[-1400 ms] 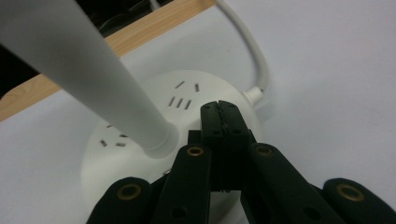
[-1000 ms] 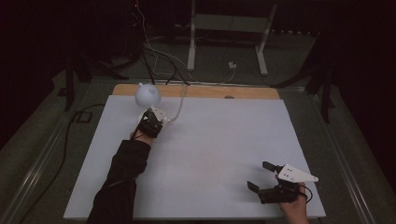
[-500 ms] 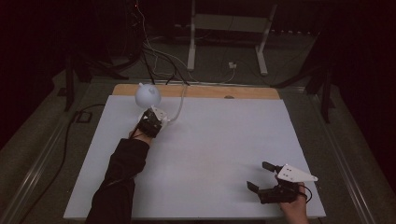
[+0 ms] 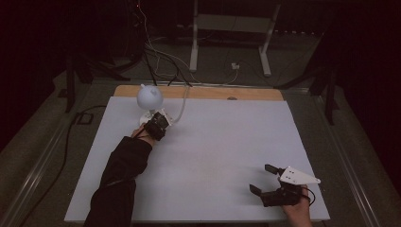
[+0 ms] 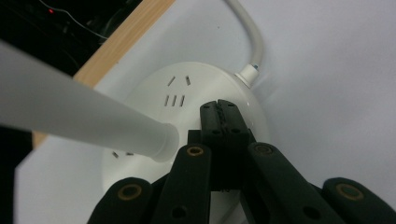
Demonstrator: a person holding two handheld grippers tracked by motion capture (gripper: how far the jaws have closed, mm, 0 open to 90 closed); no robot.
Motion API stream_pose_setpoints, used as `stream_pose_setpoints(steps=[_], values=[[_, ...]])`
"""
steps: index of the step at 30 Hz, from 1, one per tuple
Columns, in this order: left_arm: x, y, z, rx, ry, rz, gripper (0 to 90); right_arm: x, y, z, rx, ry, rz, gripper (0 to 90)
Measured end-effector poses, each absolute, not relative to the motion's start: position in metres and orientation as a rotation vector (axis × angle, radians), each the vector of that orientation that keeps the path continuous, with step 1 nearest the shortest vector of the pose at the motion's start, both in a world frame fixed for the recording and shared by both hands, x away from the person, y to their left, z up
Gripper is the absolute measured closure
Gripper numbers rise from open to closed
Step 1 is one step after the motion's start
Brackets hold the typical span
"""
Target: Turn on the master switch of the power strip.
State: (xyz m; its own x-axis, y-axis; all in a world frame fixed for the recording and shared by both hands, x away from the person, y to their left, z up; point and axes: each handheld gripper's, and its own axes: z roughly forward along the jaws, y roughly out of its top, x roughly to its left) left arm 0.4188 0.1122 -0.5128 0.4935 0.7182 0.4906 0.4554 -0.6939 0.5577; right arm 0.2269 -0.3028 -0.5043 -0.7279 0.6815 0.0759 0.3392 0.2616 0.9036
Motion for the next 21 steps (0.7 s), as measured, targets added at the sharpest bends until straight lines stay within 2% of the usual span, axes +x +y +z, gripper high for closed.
stream_pose_setpoints(steps=[3,9,15,21], values=[[0.419,0.112,-0.512,2.386,0.994,1.018,90.0,0.227,-0.303,-0.504,0.933,2.207,1.453,2.8],[0.419,0.123,-0.508,2.265,1.017,0.9,90.0,0.228,-0.304,-0.505,0.938,2.204,1.454,2.8],[0.414,0.122,-0.495,2.204,1.003,0.907,90.0,0.227,-0.305,-0.504,0.942,2.197,1.454,2.8],[0.407,0.127,-0.486,2.188,1.015,0.848,90.0,0.227,-0.305,-0.503,0.94,2.195,1.458,2.8]])
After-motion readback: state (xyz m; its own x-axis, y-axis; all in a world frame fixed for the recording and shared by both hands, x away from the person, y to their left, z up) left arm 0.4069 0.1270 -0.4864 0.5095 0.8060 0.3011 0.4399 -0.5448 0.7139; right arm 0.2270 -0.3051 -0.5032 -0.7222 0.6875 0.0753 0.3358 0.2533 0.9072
